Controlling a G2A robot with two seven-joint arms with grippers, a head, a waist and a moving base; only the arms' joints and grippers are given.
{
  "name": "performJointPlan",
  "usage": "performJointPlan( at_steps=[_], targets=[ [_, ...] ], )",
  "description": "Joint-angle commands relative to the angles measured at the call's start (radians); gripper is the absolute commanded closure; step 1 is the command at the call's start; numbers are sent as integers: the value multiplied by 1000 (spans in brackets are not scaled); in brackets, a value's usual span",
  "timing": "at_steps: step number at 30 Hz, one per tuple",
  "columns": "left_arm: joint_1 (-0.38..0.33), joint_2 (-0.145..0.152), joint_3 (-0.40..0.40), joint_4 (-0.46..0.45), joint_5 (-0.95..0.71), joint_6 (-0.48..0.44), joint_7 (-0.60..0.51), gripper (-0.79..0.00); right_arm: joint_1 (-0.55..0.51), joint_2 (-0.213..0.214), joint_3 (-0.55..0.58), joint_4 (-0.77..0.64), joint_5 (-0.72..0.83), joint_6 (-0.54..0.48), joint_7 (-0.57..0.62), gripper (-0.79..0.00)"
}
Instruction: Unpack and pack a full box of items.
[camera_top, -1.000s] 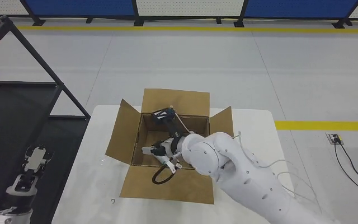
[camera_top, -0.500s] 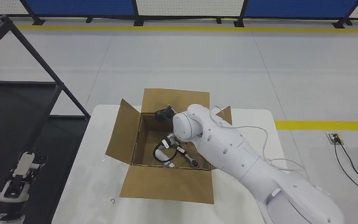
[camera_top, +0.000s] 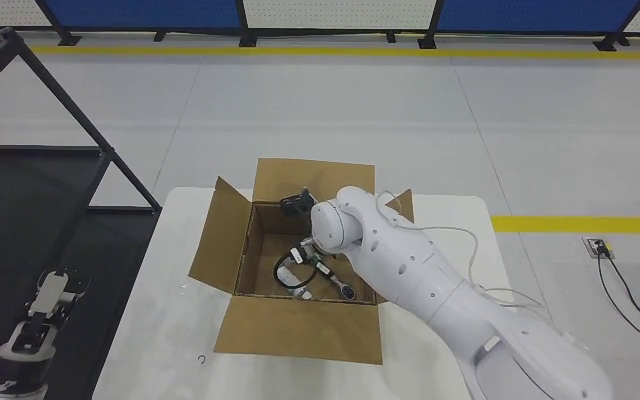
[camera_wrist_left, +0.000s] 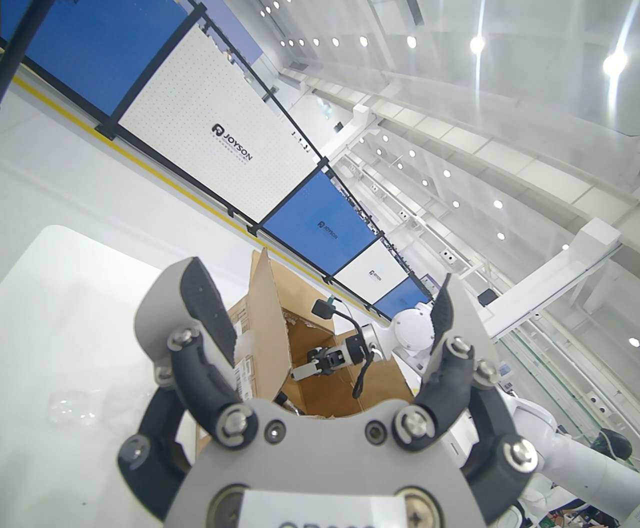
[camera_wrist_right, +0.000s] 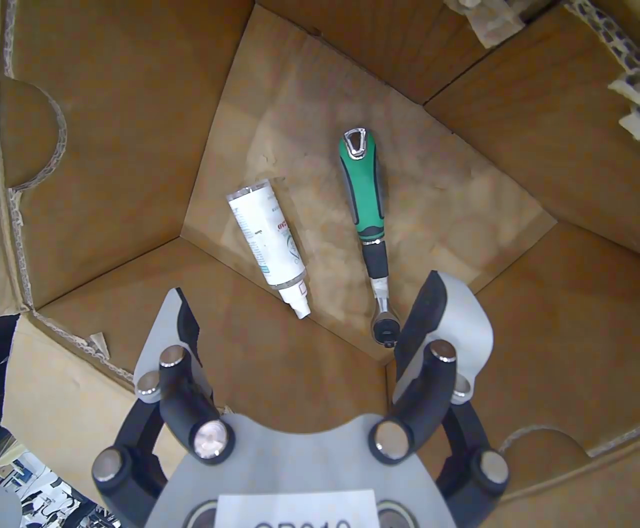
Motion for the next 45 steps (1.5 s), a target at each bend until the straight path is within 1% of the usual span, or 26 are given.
performJointPlan(
  at_steps=[1, 3, 5, 13, 15, 16, 18, 19, 20, 21, 22, 24, 26, 30, 37, 45],
  targets=[
    [0, 0, 0, 0, 0, 0, 0, -785, 0, -15, -48, 0, -108, 51, 20, -785],
    [0, 0, 0, 0, 0, 0, 0, -785, 1, -33, -82, 18, -168, 76, 24, -785],
    [0, 0, 0, 0, 0, 0, 0, -785, -2, -53, -106, 50, -207, 72, 20, -785],
    [0, 0, 0, 0, 0, 0, 0, -785, -8, -115, -119, 221, -233, -86, -65, -785],
    [0, 0, 0, 0, 0, 0, 0, -785, -9, -129, -117, 255, -233, -124, -83, -763],
    [0, 0, 0, 0, 0, 0, 0, -785, -10, -135, -116, 272, -234, -143, -91, -720],
    [0, 0, 0, 0, 0, 0, 0, -785, -12, -147, -115, 302, -237, -168, -105, -680],
    [0, 0, 0, 0, 0, 0, 0, -785, -13, -153, -114, 317, -237, -179, -112, -640],
    [0, 0, 0, 0, 0, 0, 0, -785, -13, -159, -113, 331, -237, -190, -118, -631],
    [0, 0, 0, 0, 0, 0, 0, -785, -14, -164, -113, 344, -242, -200, -124, -563],
    [0, 0, 0, 0, 0, 0, 0, -785, -14, -170, -112, 357, -244, -206, -128, -533],
    [0, 0, 0, 0, 0, 0, 0, -785, -13, -180, -111, 380, -249, -216, -128, -388],
    [0, 0, 0, 0, 0, 0, 0, -785, -14, -189, -110, 399, -254, -228, -131, -354],
    [0, 0, 0, 0, 0, 0, 0, -785, -14, -206, -107, 430, -262, -245, -131, -351],
    [0, 0, 0, 0, 0, 0, 0, -785, -11, -225, -86, 477, -252, -289, -155, -388],
    [0, 0, 0, 0, 0, 0, 0, -785, -17, -240, -73, 518, -259, -321, -164, -382]
  ],
)
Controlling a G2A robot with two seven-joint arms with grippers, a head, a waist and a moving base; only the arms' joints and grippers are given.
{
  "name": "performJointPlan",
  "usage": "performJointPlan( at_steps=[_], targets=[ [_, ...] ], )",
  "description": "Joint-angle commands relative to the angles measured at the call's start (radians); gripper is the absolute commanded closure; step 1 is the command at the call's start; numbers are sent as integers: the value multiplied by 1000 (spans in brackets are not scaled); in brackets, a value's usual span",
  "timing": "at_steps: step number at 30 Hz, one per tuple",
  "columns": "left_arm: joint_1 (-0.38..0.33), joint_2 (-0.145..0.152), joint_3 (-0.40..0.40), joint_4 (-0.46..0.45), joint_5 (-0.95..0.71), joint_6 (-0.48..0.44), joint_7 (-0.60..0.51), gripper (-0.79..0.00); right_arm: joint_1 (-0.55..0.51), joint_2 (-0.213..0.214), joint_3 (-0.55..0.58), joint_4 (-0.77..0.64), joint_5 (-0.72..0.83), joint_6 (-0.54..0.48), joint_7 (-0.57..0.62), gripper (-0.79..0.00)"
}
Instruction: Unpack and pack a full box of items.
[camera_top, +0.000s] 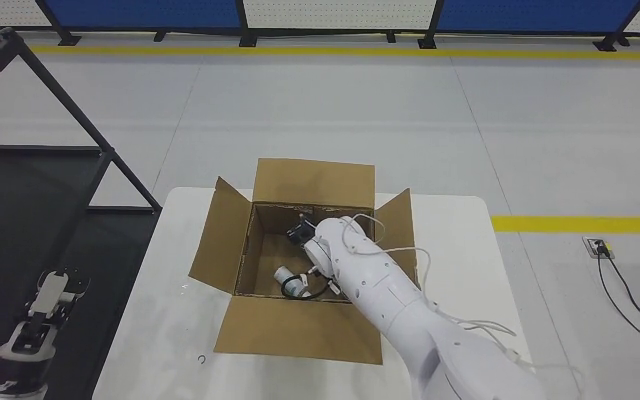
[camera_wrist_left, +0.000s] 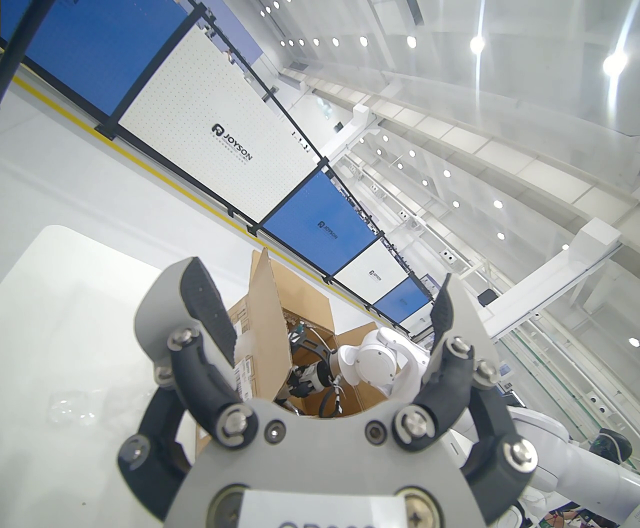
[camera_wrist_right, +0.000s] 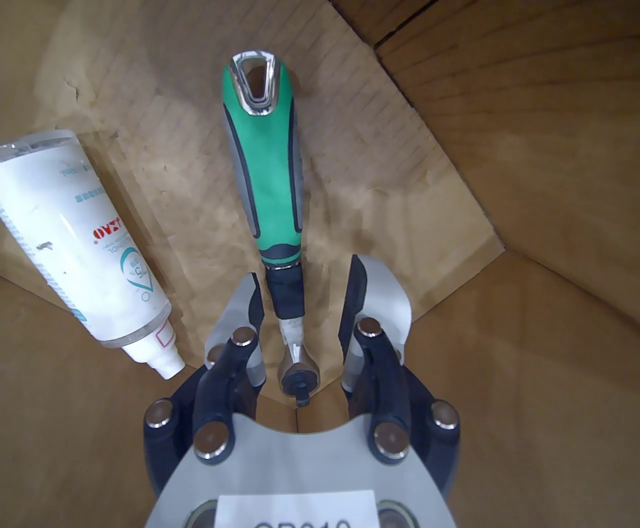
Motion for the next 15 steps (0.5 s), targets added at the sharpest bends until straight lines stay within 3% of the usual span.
performJointPlan(
  at_steps=[1, 12, 15],
  targets=[
    [0, 0, 0, 0, 0, 0, 0, -785, -3, -4, 4, 8, 0, -6, -2, -376],
    [0, 0, 0, 0, 0, 0, 0, -785, -17, -20, 19, 40, -10, -16, -2, -323],
    [0, 0, 0, 0, 0, 0, 0, -785, -20, -23, 24, 46, -12, -19, -4, -252]
  ],
)
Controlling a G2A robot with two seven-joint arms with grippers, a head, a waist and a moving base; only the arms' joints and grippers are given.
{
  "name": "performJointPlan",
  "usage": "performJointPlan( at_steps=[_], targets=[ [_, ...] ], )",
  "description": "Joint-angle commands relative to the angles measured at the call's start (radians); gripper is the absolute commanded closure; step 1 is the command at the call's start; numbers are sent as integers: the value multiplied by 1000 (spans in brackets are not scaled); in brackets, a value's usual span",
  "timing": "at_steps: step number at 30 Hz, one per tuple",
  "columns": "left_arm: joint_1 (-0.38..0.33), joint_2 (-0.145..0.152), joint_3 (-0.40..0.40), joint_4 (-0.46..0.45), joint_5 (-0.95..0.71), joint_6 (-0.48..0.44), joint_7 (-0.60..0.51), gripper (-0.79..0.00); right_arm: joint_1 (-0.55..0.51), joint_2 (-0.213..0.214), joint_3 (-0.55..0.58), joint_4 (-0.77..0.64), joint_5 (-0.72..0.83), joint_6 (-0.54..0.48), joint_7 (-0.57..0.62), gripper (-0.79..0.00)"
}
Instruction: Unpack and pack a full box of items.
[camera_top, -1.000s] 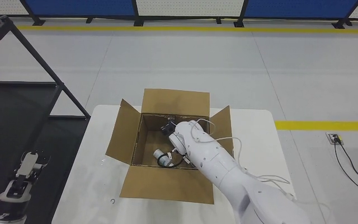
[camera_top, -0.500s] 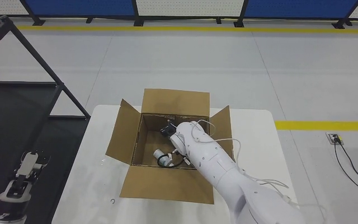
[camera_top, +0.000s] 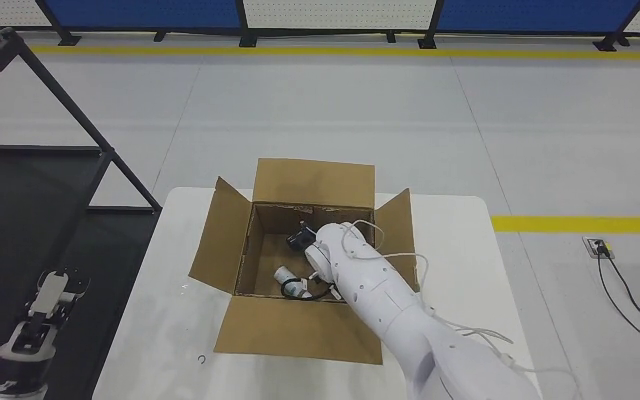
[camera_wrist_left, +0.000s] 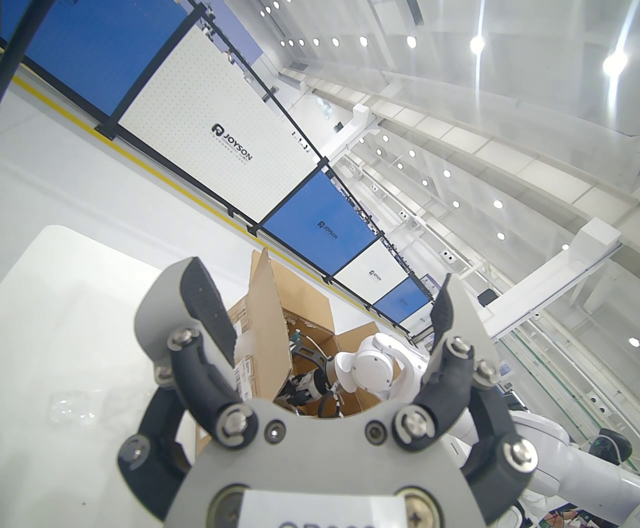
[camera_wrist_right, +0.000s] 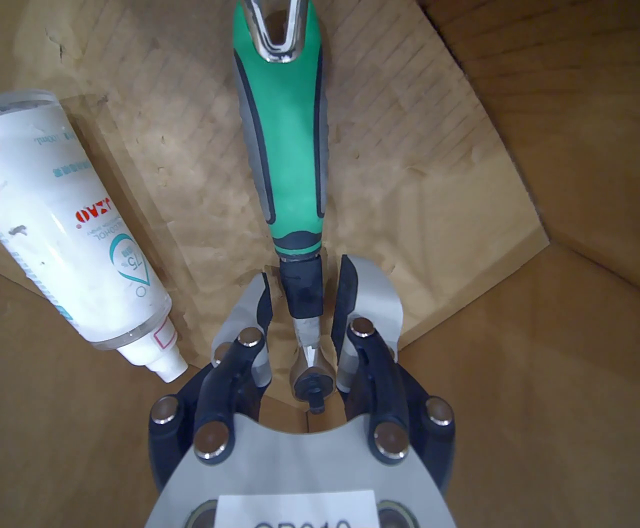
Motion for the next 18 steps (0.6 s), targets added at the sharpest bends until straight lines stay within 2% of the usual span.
performJointPlan(
  at_steps=[1, 3, 4, 5, 18],
  targets=[
    [0, 0, 0, 0, 0, 0, 0, -785, -2, -2, 3, 3, -1, 0, 0, -179],
    [0, 0, 0, 0, 0, 0, 0, -785, -2, -4, 7, 5, -2, 1, 1, -114],
    [0, 0, 0, 0, 0, 0, 0, -785, -2, -5, 8, 7, -2, 0, 2, -18],
    [0, 0, 0, 0, 0, 0, 0, -785, -2, -6, 10, 9, -3, 2, 3, 0],
    [0, 0, 0, 0, 0, 0, 0, -785, 43, -3, 49, 9, 13, -19, -42, 0]
  ],
)
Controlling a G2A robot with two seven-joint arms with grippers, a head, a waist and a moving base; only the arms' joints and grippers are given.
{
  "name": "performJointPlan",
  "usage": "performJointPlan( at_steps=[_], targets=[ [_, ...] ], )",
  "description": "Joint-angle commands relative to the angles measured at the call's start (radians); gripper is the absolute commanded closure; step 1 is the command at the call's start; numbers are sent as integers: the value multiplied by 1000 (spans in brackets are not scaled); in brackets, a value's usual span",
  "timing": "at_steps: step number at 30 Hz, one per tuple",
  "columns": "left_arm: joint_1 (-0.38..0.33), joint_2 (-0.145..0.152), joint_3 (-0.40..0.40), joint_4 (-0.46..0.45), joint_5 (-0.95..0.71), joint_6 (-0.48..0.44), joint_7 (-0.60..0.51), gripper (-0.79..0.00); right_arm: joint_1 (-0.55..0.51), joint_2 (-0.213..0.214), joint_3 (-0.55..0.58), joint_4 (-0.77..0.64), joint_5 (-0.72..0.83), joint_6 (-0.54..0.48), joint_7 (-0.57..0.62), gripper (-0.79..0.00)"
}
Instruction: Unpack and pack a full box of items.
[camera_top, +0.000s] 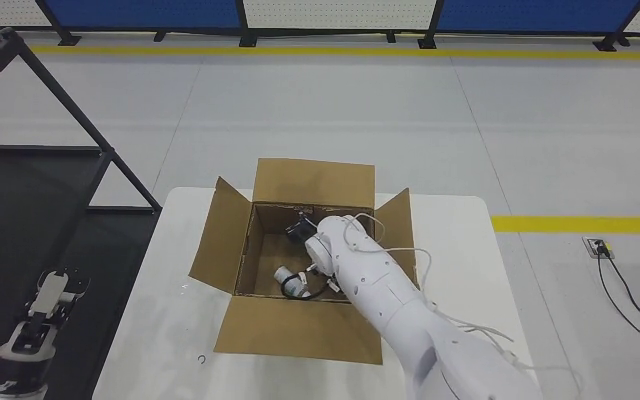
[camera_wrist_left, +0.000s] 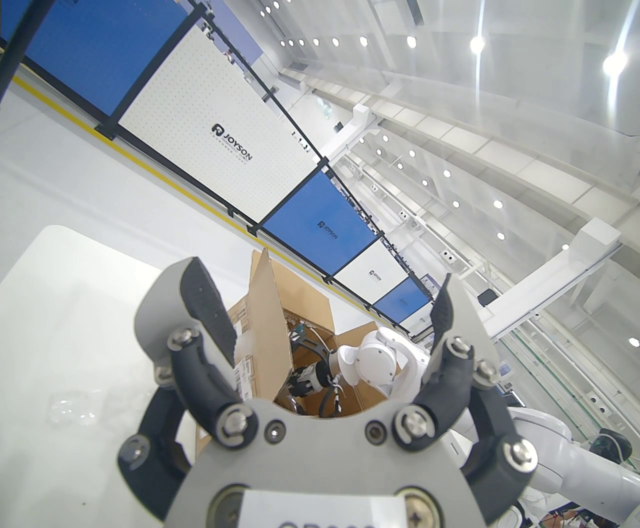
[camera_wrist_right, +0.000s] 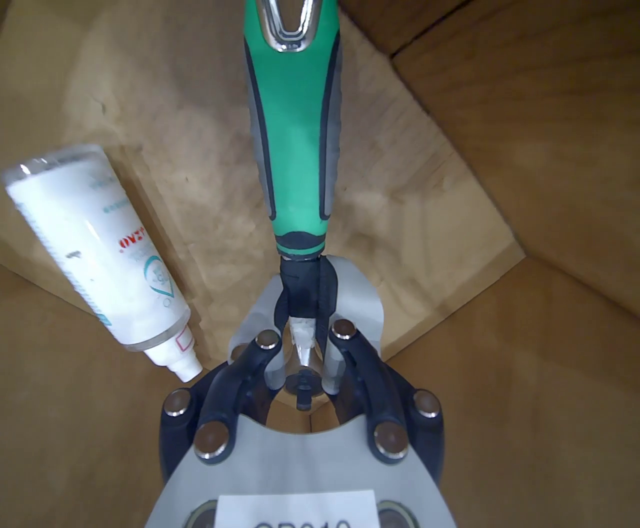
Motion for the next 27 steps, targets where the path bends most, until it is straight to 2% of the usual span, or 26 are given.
performJointPlan(
  at_steps=[1, 7, 13, 17, 22, 27],
  targets=[
    [0, 0, 0, 0, 0, 0, 0, -785, 10, 3, 7, -4, 2, -14, -12, 0],
    [0, 0, 0, 0, 0, 0, 0, -785, 36, 16, 27, -27, 2, -23, -59, 0],
    [0, 0, 0, 0, 0, 0, 0, -785, 67, 32, 42, -111, -19, 49, 4, 0],
    [0, 0, 0, 0, 0, 0, 0, -785, 65, 60, 62, -193, -32, 91, 35, 0],
    [0, 0, 0, 0, 0, 0, 0, -785, 30, 120, 100, -386, -86, 195, 94, 0],
    [0, 0, 0, 0, 0, 0, 0, -785, -74, 228, 192, -744, -213, 358, 237, 0]
  ],
)
